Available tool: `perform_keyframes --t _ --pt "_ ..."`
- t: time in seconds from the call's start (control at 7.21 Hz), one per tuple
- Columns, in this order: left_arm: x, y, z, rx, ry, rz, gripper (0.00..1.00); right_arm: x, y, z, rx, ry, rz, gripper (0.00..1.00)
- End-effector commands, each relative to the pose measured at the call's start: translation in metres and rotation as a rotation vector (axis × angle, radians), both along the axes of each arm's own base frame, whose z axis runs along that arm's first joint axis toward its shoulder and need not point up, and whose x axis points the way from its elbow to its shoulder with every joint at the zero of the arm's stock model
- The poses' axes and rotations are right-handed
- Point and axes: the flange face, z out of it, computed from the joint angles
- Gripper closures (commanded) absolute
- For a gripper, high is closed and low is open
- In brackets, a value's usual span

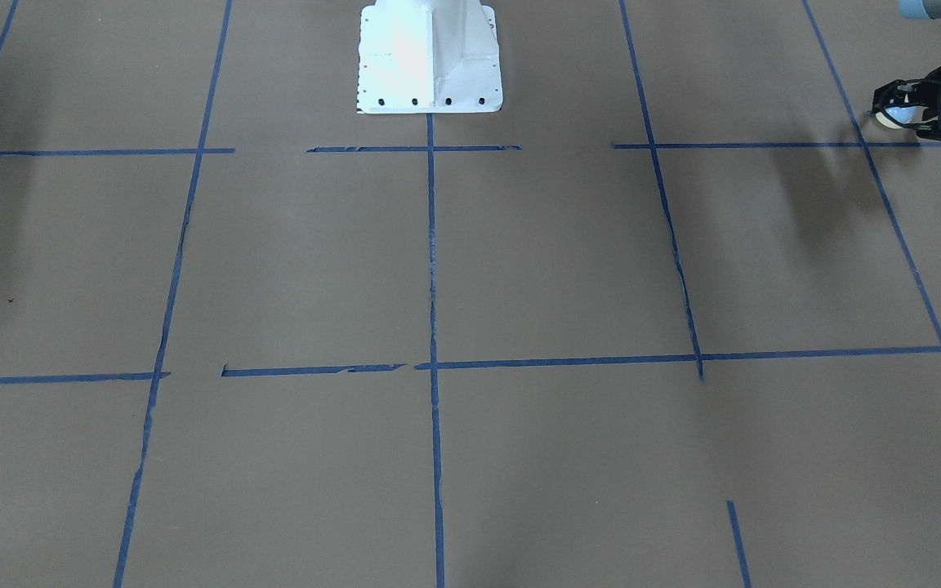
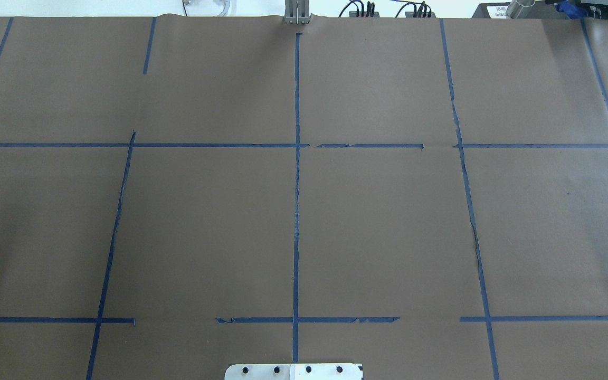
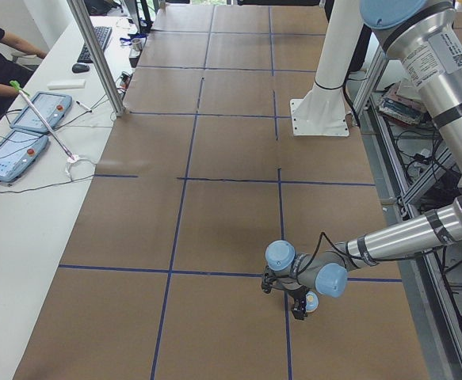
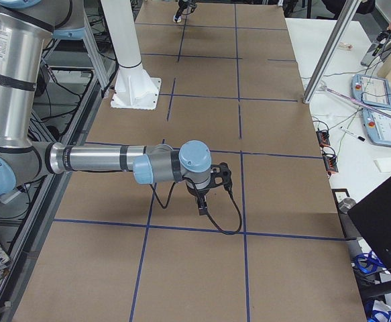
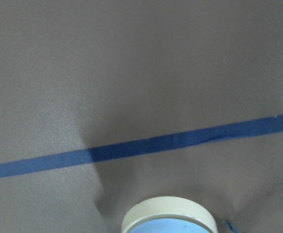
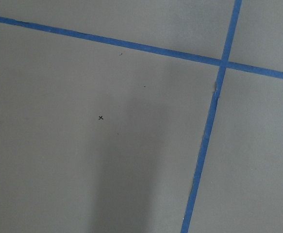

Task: Place and press bell with both arms

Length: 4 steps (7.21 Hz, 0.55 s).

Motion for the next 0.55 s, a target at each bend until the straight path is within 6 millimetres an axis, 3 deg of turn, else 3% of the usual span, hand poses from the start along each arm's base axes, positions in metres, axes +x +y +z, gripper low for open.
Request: perform_keyframes --t 0.0,0.14,0.28,0.42 --pt "0.007 -0.001 -0.004 0.014 0.024 0.016 0.67 0.0 0.0 0.0 0.001 0.0 0.0 0.0" --pt "0.007 -0.002 -0.009 0.052 0.056 0.014 0.86 0.0 0.0 0.0 0.001 0.0 0.0 0.0" --pt "0.011 -0.002 -0.021 0.045 0.107 0.01 1.0 0.0 0.0 0.0 0.001 0.0 0.0 0.0" --pt "0.017 -0.007 -0.062 0.01 0.159 -0.048 1.0 0.0 0.0 0.0 0.001 0.0 0.0 0.0"
